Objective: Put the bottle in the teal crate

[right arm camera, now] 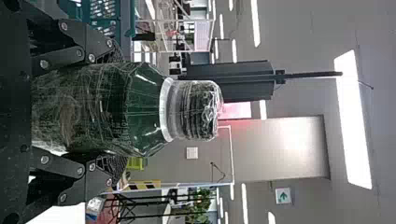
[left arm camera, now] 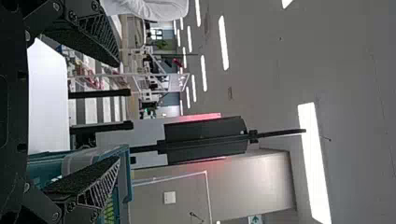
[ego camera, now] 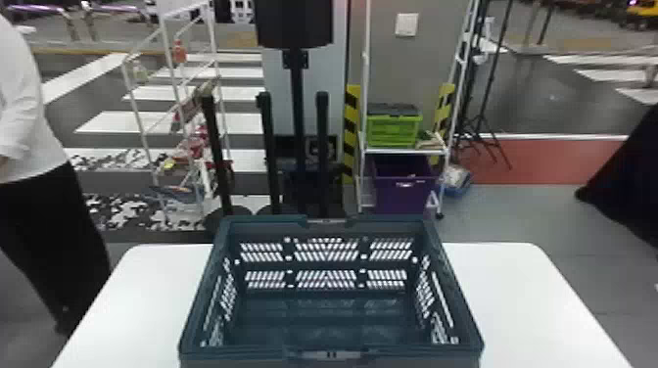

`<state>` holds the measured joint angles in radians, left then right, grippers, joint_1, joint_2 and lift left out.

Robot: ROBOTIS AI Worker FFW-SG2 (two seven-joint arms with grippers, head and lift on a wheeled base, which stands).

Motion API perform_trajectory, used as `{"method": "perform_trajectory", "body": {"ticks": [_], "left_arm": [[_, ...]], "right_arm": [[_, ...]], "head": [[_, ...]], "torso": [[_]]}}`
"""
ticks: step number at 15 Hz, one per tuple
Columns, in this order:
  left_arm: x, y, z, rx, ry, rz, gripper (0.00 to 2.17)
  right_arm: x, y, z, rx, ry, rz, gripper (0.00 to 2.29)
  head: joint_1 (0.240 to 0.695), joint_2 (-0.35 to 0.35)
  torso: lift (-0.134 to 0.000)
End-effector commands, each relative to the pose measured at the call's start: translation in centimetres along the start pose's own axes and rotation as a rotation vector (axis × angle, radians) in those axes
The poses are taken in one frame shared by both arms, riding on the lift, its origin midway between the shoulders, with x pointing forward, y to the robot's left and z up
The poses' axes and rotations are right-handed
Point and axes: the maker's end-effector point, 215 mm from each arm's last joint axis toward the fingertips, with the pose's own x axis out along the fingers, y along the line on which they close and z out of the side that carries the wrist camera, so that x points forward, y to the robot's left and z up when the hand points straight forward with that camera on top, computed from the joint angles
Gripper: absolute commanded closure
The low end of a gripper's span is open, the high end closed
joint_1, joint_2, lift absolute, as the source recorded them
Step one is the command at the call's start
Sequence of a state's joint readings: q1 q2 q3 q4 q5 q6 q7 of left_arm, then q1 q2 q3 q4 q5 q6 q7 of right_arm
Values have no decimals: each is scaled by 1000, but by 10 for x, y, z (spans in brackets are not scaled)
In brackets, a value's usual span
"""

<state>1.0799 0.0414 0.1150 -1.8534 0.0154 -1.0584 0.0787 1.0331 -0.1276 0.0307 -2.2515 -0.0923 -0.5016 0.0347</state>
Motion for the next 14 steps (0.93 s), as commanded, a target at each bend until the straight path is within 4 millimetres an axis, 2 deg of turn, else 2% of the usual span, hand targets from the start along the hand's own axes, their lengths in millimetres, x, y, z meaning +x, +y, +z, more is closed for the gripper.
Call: {"method": "perform_trajectory", "body": {"ticks": [1,7,11,14], "left_arm": [[0,0,-1,3,4,-3,191],[3,5,-11,9,29,5,191],[0,9,-21,7,46,15,191],[-4,11,-28,6,62,22,191]], "right_arm": [[23,1,1,-5,15,15,1983],[96,3,-3,-1,112,47,1983],[142,24,-23,-4,251,94,1983],[167,44,-44,-20,386,142,1983]], "head": [[499,0],[499,0],[499,0],[499,0]], "torso": [[0],[0],[0],[0]]}}
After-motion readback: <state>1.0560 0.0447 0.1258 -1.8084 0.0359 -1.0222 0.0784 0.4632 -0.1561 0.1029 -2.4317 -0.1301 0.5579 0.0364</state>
